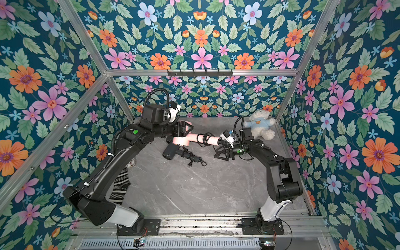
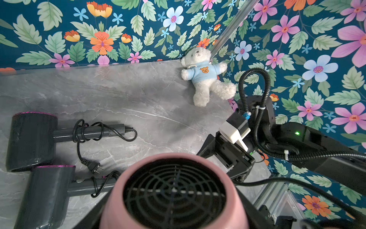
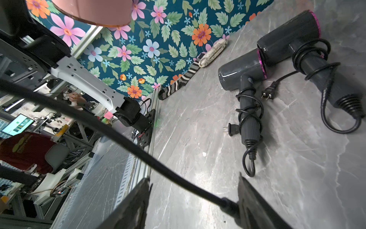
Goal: Wrap the cord around the hair dryer
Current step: Wrap the power cord around the hair dryer.
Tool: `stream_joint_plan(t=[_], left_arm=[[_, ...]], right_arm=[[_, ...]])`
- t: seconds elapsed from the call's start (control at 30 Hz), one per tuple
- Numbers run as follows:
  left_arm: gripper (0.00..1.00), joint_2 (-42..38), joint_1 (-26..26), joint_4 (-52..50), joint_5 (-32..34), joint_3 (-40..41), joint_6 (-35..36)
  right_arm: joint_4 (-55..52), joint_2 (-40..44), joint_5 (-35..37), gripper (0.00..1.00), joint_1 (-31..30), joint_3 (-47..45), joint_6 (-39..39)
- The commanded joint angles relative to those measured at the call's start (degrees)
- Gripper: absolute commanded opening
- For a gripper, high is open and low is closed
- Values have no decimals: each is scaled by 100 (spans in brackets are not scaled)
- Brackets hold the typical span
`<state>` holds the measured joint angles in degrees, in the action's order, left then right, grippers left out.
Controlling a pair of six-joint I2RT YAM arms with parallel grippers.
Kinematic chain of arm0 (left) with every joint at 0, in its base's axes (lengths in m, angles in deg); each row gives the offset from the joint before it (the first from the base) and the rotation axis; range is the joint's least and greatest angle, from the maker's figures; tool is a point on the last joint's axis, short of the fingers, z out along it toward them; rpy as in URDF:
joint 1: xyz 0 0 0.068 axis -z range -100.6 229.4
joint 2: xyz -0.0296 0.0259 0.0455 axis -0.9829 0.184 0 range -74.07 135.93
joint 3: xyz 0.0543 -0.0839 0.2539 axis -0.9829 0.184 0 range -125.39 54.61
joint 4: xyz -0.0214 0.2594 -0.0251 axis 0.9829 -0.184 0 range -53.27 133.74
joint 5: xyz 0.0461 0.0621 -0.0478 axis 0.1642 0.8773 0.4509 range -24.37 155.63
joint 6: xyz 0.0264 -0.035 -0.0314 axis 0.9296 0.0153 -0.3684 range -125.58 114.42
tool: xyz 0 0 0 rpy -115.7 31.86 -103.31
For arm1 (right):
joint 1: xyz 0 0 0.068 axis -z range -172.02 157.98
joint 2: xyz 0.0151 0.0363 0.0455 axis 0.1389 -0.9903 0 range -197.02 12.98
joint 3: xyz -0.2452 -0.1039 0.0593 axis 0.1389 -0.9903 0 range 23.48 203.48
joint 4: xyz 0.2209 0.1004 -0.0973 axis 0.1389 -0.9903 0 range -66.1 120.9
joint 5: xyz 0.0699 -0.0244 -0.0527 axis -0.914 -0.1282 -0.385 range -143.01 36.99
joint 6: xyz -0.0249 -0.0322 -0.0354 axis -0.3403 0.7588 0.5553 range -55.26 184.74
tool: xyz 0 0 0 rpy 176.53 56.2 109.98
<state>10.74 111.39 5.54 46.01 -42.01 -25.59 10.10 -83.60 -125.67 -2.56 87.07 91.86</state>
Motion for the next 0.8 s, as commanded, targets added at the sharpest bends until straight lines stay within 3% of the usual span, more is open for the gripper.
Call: stream_joint_plan(t=[0.0,0.2,0.47,0.6,0.77], left_arm=[[0,-19,-4,135,-271,-131,-36],[0,-55,-120,75,-324,-296,-23],[0,-93,-162,261,-444,-173,-150],[0,-102,-175,304,-406,-130,-187],[0,-190,-295,580,-206,148,-429]], right_arm=[[-184,37,340,71,-148,30,187],[-270,73,318,68,-159,-89,210],[529,330,446,63,-258,-295,-517],[701,384,444,41,-265,-362,-778],[811,581,546,29,-265,-542,-1071]])
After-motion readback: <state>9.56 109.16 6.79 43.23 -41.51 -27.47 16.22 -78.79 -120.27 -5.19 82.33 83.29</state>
